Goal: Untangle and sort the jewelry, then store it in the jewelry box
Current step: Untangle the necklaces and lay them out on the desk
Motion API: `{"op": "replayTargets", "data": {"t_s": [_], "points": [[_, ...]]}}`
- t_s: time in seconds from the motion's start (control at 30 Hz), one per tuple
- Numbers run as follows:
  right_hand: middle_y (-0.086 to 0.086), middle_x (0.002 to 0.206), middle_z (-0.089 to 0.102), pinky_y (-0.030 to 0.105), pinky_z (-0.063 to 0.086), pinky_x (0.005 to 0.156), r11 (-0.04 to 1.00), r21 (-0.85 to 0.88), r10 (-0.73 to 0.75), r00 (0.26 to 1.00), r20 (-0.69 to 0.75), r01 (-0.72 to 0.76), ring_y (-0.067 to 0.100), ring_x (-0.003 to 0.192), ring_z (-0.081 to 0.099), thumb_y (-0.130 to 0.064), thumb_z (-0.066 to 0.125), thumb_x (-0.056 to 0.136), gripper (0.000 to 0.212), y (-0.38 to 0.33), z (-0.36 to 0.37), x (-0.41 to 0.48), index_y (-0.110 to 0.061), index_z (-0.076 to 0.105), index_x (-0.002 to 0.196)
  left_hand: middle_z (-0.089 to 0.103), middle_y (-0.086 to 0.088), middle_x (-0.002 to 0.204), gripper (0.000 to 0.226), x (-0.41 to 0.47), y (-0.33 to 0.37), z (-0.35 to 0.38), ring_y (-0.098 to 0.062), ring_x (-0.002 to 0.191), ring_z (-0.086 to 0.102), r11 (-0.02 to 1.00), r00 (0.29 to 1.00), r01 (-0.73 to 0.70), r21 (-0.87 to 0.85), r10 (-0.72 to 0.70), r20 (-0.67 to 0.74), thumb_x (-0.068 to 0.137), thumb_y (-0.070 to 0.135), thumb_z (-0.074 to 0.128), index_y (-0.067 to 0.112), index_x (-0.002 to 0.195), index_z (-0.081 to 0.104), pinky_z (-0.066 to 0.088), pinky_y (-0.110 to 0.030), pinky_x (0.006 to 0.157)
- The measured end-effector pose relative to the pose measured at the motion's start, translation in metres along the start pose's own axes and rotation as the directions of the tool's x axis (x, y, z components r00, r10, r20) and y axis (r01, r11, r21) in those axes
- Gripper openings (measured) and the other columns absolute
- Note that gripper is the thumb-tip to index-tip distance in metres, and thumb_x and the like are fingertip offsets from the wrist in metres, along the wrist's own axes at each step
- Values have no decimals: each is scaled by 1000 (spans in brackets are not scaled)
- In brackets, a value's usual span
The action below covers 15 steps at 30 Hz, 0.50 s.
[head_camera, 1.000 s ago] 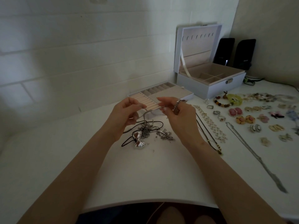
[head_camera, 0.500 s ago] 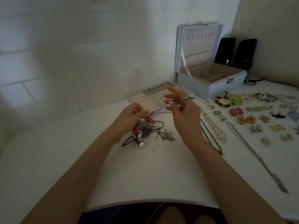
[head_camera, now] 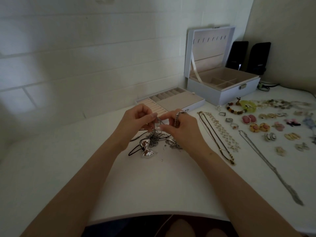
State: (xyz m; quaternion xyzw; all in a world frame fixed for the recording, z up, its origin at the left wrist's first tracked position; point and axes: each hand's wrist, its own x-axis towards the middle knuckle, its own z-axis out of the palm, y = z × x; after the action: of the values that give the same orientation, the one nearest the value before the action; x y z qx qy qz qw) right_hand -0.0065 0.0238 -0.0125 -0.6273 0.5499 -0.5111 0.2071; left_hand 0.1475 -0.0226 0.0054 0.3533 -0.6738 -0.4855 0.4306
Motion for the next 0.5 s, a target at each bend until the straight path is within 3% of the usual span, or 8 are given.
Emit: {"op": "replayTargets", "data": {"t_s": [0.1, 0.23, 0.33, 0.5], "points": [[-7, 67, 45, 11, 34, 57, 1000, 13, -2, 1000, -23, 3, -1, 56, 41, -17, 79, 74, 13, 1, 1, 0, -21, 68, 80, 66, -5, 69, 9, -1, 1, 1, -12, 59, 60, 1000, 1000, 1, 7, -1, 26, 87, 5, 60, 2, 80, 55, 53, -22, 59], [3, 66, 58, 11, 35, 58, 987, 157, -2, 996, -92, 17, 1, 57, 43, -15, 77, 77, 6, -1, -2, -2, -15, 71, 75, 64, 2, 62, 10, -1, 2, 1, -10, 57, 58, 1000, 999, 14, 26, -15, 36, 88, 6, 60, 3, 79, 55, 51, -20, 57], [-5, 55, 49, 10, 32, 52, 977, 213, 9, 992, -123, 17, 2, 50, 38, -15, 73, 81, 7, -2, -3, -2, -9, 71, 78, 62, 0, 63, 11, -2, 2, 2, -11, 55, 56, 997, 997, 47, 60, -50, 51, 88, 8, 61, 4, 79, 55, 49, -20, 55], [-4, 55, 45, 13, 31, 50, 977, 213, 33, 992, -121, -6, 2, 50, 36, -10, 64, 86, 8, -2, -2, -2, -6, 63, 78, 65, -9, 80, 12, -2, 2, 4, -8, 50, 49, 988, 988, 124, 93, -132, 75, 88, 12, 63, 6, 81, 54, 42, -17, 47]]}}
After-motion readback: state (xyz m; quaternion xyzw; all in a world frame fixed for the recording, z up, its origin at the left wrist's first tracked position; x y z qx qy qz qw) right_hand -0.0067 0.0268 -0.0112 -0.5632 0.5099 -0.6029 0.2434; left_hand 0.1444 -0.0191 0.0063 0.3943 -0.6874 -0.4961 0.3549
